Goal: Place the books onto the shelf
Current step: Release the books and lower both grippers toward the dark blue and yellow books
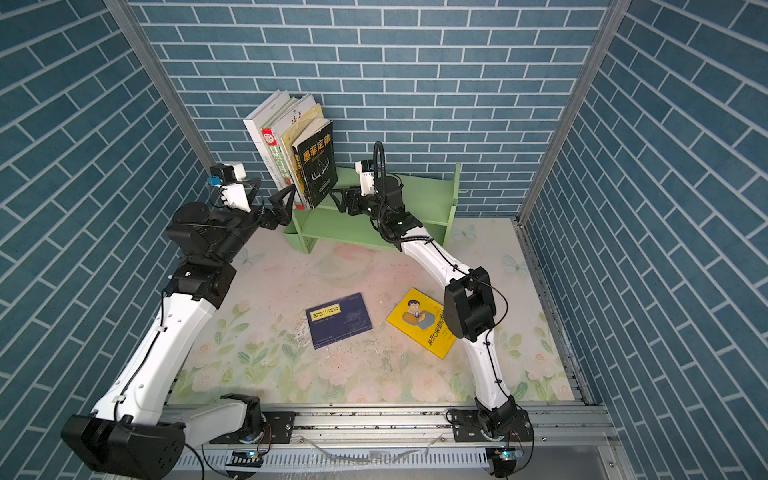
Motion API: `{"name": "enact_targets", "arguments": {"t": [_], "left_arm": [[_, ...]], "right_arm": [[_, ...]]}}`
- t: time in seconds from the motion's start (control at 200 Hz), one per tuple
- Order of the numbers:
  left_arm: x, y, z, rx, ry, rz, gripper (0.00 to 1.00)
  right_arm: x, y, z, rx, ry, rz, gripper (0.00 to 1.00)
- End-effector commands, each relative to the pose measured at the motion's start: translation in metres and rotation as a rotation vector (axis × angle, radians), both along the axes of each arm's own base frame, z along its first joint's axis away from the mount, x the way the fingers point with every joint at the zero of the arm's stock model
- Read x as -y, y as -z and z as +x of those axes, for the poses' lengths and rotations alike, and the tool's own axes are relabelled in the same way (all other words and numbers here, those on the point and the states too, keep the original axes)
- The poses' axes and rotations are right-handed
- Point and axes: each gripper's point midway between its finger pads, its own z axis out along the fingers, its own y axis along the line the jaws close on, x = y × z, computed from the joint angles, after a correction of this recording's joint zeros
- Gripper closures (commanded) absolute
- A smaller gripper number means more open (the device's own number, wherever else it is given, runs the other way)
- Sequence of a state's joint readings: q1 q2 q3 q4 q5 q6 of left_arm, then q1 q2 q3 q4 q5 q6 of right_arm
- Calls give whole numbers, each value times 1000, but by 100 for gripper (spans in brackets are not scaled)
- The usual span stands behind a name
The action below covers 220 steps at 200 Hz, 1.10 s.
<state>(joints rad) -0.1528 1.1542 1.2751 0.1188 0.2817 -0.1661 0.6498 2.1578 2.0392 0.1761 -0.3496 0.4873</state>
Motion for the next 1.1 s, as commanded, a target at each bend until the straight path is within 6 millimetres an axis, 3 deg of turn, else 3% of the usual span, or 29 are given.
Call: {"name": "enact_targets", "arguments": {"t": [0.0, 0.175, 0.31, 0.52, 0.7, 0.815, 1.095], "left_arm": [[-16, 22, -7, -109, -72, -69, 0], [-35, 96, -13, -379, -184, -226, 0], [-35, 168, -29, -600, -206, -315, 0], [-44, 249, -59, -825, -295, -348, 0], [-34, 323, -88, -1016, -300, -461, 0], [-8, 332, -97, -1034, -221, -413, 0], [93, 309, -90, -982, 150, -127, 0]], "right_arm": [[11, -32, -28, 71, -12, -18, 20], [18, -12, -73, 25, -40, -150, 21], [31, 38, -116, -59, -43, -328, 21], [77, 113, -168, -337, 34, -345, 23], [117, 172, -192, -480, 168, -380, 25], [167, 191, -195, -518, 367, -470, 23], [264, 213, -221, -644, 725, -527, 15]]}}
